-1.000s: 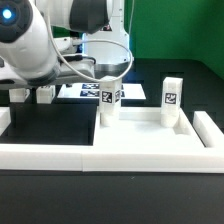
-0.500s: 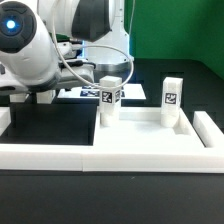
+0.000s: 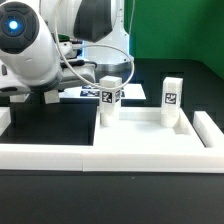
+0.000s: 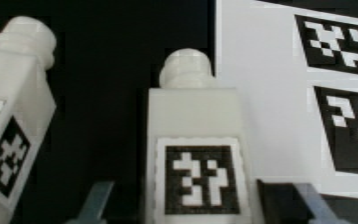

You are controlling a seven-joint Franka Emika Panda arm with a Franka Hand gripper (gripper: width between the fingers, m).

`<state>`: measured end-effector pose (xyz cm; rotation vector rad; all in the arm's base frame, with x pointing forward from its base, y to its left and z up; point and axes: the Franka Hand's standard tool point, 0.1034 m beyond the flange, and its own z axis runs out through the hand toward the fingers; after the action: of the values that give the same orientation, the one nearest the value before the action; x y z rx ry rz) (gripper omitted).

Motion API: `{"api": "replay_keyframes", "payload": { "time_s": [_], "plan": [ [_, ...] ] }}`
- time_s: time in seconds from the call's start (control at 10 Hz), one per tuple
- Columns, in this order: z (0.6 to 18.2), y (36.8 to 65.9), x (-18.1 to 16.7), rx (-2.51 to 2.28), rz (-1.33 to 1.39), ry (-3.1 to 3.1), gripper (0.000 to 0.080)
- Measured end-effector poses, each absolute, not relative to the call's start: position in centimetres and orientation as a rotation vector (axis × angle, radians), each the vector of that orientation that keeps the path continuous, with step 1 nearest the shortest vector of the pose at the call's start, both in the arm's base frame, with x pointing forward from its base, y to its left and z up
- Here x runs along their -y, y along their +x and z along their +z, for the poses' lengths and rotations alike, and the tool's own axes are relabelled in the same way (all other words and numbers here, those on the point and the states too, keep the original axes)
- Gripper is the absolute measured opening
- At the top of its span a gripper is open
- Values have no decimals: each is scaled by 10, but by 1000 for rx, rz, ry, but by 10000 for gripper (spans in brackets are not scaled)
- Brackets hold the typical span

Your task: Assemble square table

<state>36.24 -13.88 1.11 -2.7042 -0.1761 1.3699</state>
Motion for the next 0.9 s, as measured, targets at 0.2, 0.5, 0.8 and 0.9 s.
{"api": "replay_keyframes", "payload": {
  "time_s": [0.2,0.5,0.8,0.9],
  "plan": [
    [11,363,138,185,1370,-2703,288],
    [11,363,137,194,1370,-2702,288],
    [58,388,138,328,1334,-2651,290],
    [81,394,135,355,1312,-2653,290]
  ]
}}
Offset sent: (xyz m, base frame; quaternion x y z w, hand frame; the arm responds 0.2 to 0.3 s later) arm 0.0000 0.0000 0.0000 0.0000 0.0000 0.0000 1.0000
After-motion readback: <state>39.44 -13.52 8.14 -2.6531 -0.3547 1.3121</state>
